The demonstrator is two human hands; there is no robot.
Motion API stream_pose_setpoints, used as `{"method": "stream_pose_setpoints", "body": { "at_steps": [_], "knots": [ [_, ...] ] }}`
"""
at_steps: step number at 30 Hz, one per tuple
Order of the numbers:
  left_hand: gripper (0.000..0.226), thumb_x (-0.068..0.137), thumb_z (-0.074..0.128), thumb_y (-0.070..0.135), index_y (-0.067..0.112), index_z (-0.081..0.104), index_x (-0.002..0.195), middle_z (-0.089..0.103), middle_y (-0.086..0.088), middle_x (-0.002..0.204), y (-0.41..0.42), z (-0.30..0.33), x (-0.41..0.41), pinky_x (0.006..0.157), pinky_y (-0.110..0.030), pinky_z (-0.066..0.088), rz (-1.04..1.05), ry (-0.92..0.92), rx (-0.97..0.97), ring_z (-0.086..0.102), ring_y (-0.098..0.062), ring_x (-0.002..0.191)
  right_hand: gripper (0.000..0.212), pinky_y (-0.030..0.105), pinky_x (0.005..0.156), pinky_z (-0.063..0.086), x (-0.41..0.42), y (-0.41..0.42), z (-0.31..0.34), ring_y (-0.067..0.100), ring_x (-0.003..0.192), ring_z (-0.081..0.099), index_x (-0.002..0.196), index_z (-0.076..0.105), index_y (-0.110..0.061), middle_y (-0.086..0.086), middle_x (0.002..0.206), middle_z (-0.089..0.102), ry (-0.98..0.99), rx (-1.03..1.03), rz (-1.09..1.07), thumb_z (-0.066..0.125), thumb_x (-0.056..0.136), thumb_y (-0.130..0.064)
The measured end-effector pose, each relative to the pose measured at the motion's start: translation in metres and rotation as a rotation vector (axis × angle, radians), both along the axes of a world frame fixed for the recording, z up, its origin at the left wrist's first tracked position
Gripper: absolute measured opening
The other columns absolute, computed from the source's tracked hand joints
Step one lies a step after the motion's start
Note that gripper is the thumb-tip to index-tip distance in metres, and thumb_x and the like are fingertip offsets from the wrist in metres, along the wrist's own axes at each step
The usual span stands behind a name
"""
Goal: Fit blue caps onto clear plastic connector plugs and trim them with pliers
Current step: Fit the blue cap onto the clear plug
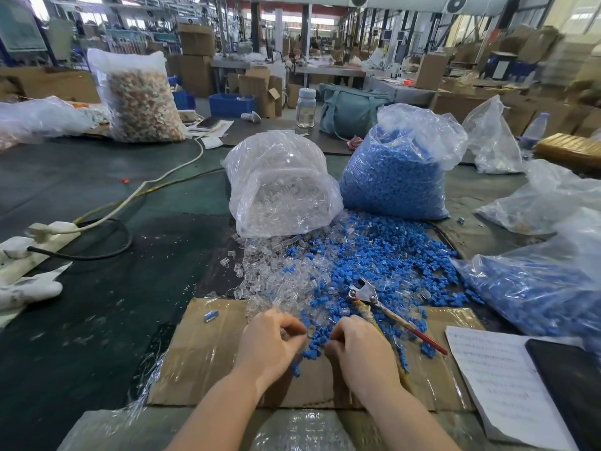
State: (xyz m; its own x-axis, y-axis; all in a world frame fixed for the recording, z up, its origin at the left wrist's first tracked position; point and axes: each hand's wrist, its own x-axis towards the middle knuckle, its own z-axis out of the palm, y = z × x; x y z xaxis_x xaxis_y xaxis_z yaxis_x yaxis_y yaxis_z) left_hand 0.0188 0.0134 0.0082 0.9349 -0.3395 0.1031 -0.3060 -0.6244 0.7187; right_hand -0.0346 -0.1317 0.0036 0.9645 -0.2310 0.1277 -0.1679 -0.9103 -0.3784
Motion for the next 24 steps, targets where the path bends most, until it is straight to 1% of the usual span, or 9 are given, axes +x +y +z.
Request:
{"method": "stream_pose_setpoints", "body": {
  "at_steps": [2,3,6,8,10,13,15,18,24],
  "knots": [
    [0.014,0.071,0.077,0.035,0.039,0.064,0.070,0.054,0.020,0.077,-0.001,-0.002,-0.002,0.073,-0.017,0.040,-0.033,0.009,0.007,0.049,0.004,0.072,0.006,0.017,0.070,0.032,-0.001,-0.001,-0.001,0.004,0.083,0.042,0.091,0.053,-0.027,-0.015,0.089,0.048,-0.018,0.013,-0.013,0.056,0.092,-0.032],
    [0.013,0.068,0.078,0.039,0.038,0.066,0.073,0.054,0.020,0.076,-0.001,-0.003,-0.003,0.077,-0.021,0.041,-0.043,0.009,0.024,0.049,0.004,0.072,0.006,0.017,0.071,0.033,-0.001,0.000,-0.001,0.005,0.083,0.043,0.091,0.053,-0.027,-0.015,0.089,0.048,-0.026,0.019,-0.017,0.055,0.092,-0.032],
    [0.029,0.065,0.077,0.050,0.035,0.070,0.088,0.051,0.020,0.081,-0.005,-0.006,-0.005,0.087,-0.028,0.038,-0.075,-0.035,0.155,0.045,-0.002,0.082,0.006,0.021,0.075,0.040,-0.001,0.002,-0.002,0.008,0.087,0.050,0.093,0.054,-0.025,-0.012,0.094,0.056,-0.050,0.039,-0.025,0.055,0.092,-0.031],
    [0.031,0.067,0.075,0.052,0.036,0.069,0.092,0.050,0.020,0.084,-0.007,-0.005,-0.006,0.089,-0.029,0.037,-0.091,-0.044,0.192,0.043,-0.004,0.087,0.006,0.022,0.071,0.040,-0.001,0.003,-0.002,0.009,0.081,0.049,0.091,0.054,-0.024,-0.010,0.092,0.060,-0.066,0.060,-0.037,0.054,0.093,-0.030],
    [0.028,0.068,0.075,0.049,0.034,0.068,0.092,0.051,0.019,0.082,-0.008,-0.005,-0.006,0.088,-0.028,0.038,-0.066,-0.039,0.114,0.045,-0.004,0.086,0.007,0.023,0.069,0.040,-0.001,0.003,-0.002,0.009,0.077,0.049,0.089,0.054,-0.024,-0.009,0.088,0.063,-0.083,0.082,-0.047,0.054,0.093,-0.030],
    [0.016,0.074,0.075,0.035,0.028,0.065,0.086,0.053,0.017,0.079,-0.010,-0.003,-0.002,0.081,-0.027,0.045,0.059,-0.054,-0.039,0.052,-0.007,0.080,0.006,0.024,0.073,0.043,0.000,0.002,0.000,0.010,0.080,0.053,0.088,0.056,-0.023,-0.009,0.087,0.063,-0.092,0.121,-0.064,0.057,0.092,-0.028],
    [0.015,0.080,0.071,0.029,0.025,0.065,0.093,0.054,0.015,0.081,-0.013,-0.003,0.001,0.083,-0.028,0.048,0.115,-0.053,-0.032,0.053,-0.007,0.081,0.005,0.023,0.075,0.044,0.000,0.001,0.001,0.009,0.081,0.054,0.087,0.057,-0.024,-0.011,0.086,0.062,-0.089,0.146,-0.077,0.059,0.091,-0.026],
    [0.024,0.081,0.069,0.026,0.023,0.066,0.105,0.053,0.013,0.088,-0.015,-0.005,0.006,0.088,-0.028,0.048,0.119,-0.032,0.026,0.053,-0.007,0.088,0.003,0.020,0.073,0.043,0.000,0.002,0.002,0.008,0.080,0.052,0.088,0.059,-0.025,-0.014,0.081,0.057,-0.088,0.185,-0.091,0.061,0.089,-0.024],
    [0.022,0.083,0.066,0.027,0.023,0.066,0.104,0.050,0.012,0.092,-0.016,-0.007,0.009,0.093,-0.025,0.044,0.114,-0.041,0.120,0.049,-0.007,0.096,0.007,0.016,0.067,0.038,-0.001,0.003,0.004,0.003,0.076,0.050,0.084,0.058,-0.026,-0.017,0.076,0.053,-0.090,0.282,-0.116,0.061,0.089,-0.021]
  ]
}}
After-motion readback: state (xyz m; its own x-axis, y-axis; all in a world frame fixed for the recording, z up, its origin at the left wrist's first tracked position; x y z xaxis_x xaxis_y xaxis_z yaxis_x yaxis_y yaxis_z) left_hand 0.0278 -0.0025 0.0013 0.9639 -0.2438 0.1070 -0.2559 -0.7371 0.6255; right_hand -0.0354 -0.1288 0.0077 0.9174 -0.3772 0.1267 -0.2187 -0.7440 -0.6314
